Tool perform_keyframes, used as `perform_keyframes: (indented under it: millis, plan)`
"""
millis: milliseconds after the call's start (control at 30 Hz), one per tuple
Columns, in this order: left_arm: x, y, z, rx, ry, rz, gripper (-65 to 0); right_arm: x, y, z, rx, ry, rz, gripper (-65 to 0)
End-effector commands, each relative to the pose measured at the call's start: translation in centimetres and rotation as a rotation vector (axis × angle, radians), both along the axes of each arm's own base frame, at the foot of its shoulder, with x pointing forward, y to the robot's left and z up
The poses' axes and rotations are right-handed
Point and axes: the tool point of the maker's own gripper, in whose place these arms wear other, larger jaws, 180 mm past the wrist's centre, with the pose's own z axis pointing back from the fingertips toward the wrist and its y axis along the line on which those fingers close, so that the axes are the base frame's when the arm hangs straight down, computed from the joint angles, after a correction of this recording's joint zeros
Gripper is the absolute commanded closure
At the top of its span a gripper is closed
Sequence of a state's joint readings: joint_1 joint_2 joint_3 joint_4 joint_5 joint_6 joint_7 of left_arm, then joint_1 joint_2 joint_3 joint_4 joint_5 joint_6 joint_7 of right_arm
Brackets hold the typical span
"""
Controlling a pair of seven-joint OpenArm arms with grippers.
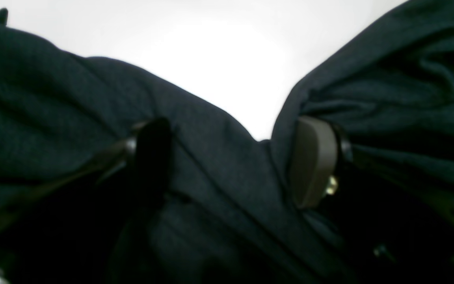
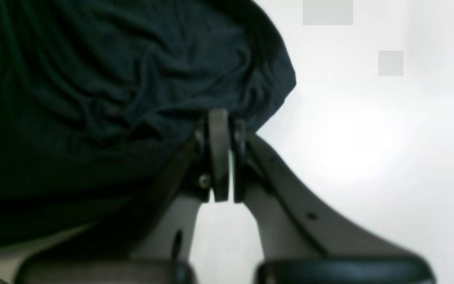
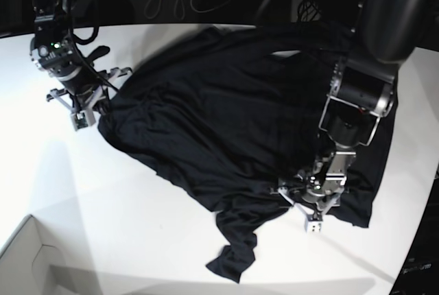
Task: Layout the t-shirt on the table in an organized manner, then fold the t-shirt properly
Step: 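Grasp the shirt edge with the right gripper and pull it outward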
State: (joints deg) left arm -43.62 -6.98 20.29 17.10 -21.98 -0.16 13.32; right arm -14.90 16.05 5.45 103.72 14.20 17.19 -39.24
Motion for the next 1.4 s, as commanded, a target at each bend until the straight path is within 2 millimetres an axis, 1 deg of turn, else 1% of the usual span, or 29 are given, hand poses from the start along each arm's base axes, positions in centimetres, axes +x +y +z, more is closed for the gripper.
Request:
perform_keyframes:
  millis: [0,33,133,200,233,300,367,433,500,533,567,633,700,767,833,867,900,933,967,1000,1033,1067,1133,1200,1300,1367]
  plan:
    - [-0.3,-0.1,0.0,0.005,0.017,-0.014,-44.5,0.8,-0.1,1.2,0.001,-0.048,0.009,0.0]
    - [-0.6,0.3,0.0,0.007,0.016,-0.019,-44.5,1.1,-0.1,1.4,0.001,-0.056,0.009,0.0]
    - [-1.1,-1.0,1.4,-0.009,-0.035,-0.071,-44.5,2.9,-0.2,2.7,0.002,-0.101,0.006,0.0]
    - [-1.4,-1.6,3.3,-0.033,-0.089,-0.092,-44.5,4.3,0.2,3.2,0.007,-0.122,0.012,0.0]
    - [-1.5,-2.0,4.6,-0.051,-0.123,-0.099,-44.5,5.1,0.9,3.4,0.013,-0.131,0.032,-1.0]
    - [-2.4,-2.2,6.4,-0.086,-0.167,-0.097,-44.5,7.0,2.6,3.5,0.022,-0.136,0.08,-6.3]
    - [-3.1,-1.9,8.4,-0.124,-0.214,-0.077,-44.5,8.8,3.8,3.2,0.021,-0.12,0.113,-12.5]
    - [-4.3,-1.2,9.0,-0.148,-0.22,-0.05,-44.5,10.4,5.0,3.0,0.021,-0.111,0.147,-17.6]
    - [-5.4,0.2,9.8,-0.169,-0.238,-0.011,-44.5,11.9,6.7,2.4,0.025,-0.095,0.188,-21.1]
    - [-6.2,1.1,9.7,-0.177,-0.234,0.014,-44.5,13.3,7.9,2.7,0.037,-0.104,0.204,-22.5]
    - [-7.0,1.9,9.4,-0.181,-0.226,0.037,-44.5,14.5,8.5,3.0,0.046,-0.112,0.21,-23.2]
    - [-8.7,3.3,8.0,-0.183,-0.196,0.079,-44.5,17.3,9.1,3.3,0.068,-0.128,0.199,-23.2]
    - [-10.2,4.2,6.5,-0.183,-0.162,0.109,-44.5,19.5,9.6,3.5,0.1,-0.139,0.179,-23.3]
    - [-11.8,5.5,5.2,-0.161,-0.128,0.124,-44.5,21.6,10.3,3.2,0.142,-0.14,0.157,-23.3]
    - [-13.1,6.1,4.1,-0.143,-0.102,0.127,-44.5,23.0,10.6,2.5,0.172,-0.133,0.133,-23.6]
    - [-13.7,6.4,3.7,-0.137,-0.089,0.132,-44.5,23.4,10.9,1.8,0.187,-0.123,0.123,-23.7]
    - [-14.0,6.5,3.2,-0.135,-0.076,0.135,-44.5,23.8,11.7,1.4,0.199,-0.118,0.126,-23.7]
    - [-14.2,7.2,3.2,-0.12,-0.072,0.135,-44.5,23.9,12.3,0.9,0.2,-0.109,0.134,-23.7]
    - [-14.3,7.5,3.2,-0.11,-0.07,0.135,-44.5,23.6,12.8,0.3,0.193,-0.095,0.147,-23.7]
    - [-14.9,7.9,2.8,-0.101,-0.055,0.138,-44.5,23.3,13.3,-0.3,0.182,-0.081,0.165,-23.8]
    - [-15.4,8.0,2.4,-0.097,-0.045,0.139,-44.6,23.1,13.7,-0.3,0.174,-0.082,0.182,-23.8]
    - [-15.6,8.1,2.2,-0.094,-0.039,0.139,-44.7,22.5,14.0,-0.9,0.166,-0.069,0.195,-23.8]
    - [-16.1,9.1,1.8,-0.073,-0.023,0.144,-44.7,21.7,14.7,-1.7,0.161,-0.058,0.215,-23.8]
    - [-16.4,9.5,1.4,-0.067,-0.009,0.149,-44.7,21.5,15.0,-2.0,0.158,-0.057,0.227,-23.8]
    - [-17.1,10.0,0.0,-0.063,0.031,0.163,-44.7,21.2,15.0,-2.4,0.154,-0.049,0.228,-23.7]
    - [-17.7,10.9,-0.6,-0.048,0.055,0.172,-44.7,20.7,14.9,-3.0,0.153,-0.036,0.228,-23.2]
